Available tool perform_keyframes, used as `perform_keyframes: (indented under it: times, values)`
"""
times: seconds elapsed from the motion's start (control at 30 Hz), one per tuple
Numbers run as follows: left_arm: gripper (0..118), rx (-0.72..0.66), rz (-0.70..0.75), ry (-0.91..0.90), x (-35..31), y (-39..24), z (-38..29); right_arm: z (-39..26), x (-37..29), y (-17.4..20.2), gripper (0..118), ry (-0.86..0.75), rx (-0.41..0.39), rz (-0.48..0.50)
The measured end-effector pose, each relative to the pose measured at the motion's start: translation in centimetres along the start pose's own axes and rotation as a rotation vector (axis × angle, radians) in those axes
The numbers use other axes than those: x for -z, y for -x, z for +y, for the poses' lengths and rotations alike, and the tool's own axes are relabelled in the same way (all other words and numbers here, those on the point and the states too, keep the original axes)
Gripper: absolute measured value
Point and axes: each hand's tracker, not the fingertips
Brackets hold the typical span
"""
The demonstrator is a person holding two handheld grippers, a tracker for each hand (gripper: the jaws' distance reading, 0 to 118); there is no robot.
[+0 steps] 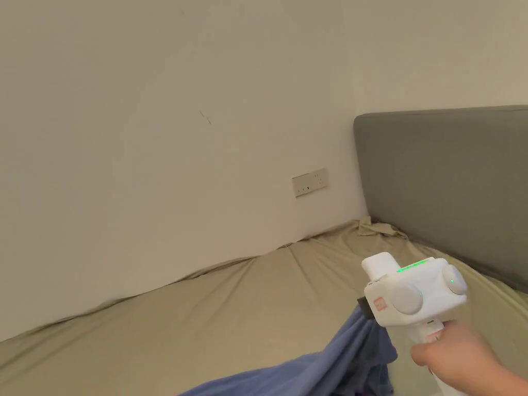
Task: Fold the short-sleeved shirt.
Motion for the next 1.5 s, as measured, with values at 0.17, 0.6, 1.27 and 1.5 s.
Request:
perform_keyframes:
  times: [0.17, 0.6, 1.27, 1.5]
  values:
    - [7, -0.006, -0.128, 0.031, -4.3, 2.7, -6.5, -8.7, -5.0, -1.2, 4, -0.015, -0.018, 0.035]
    - [7, -0.060, -0.171, 0.082, -15.3, 9.1, -17.6, -21.9, -19.6, -4.2, 4, 0.008, 0.127, 0.053]
    - [6, 0.027, 0.057, 0.370, -12.0, 11.8, -31.9, -36.0, -18.3, -4.1, 4, 0.420, 0.008, -0.016]
    - [29, 0.048, 0.074, 0.337, -11.9, 11.1, -31.8, -35.4, -16.8, -3.5, 21, 0.484, -0.073, -0.027]
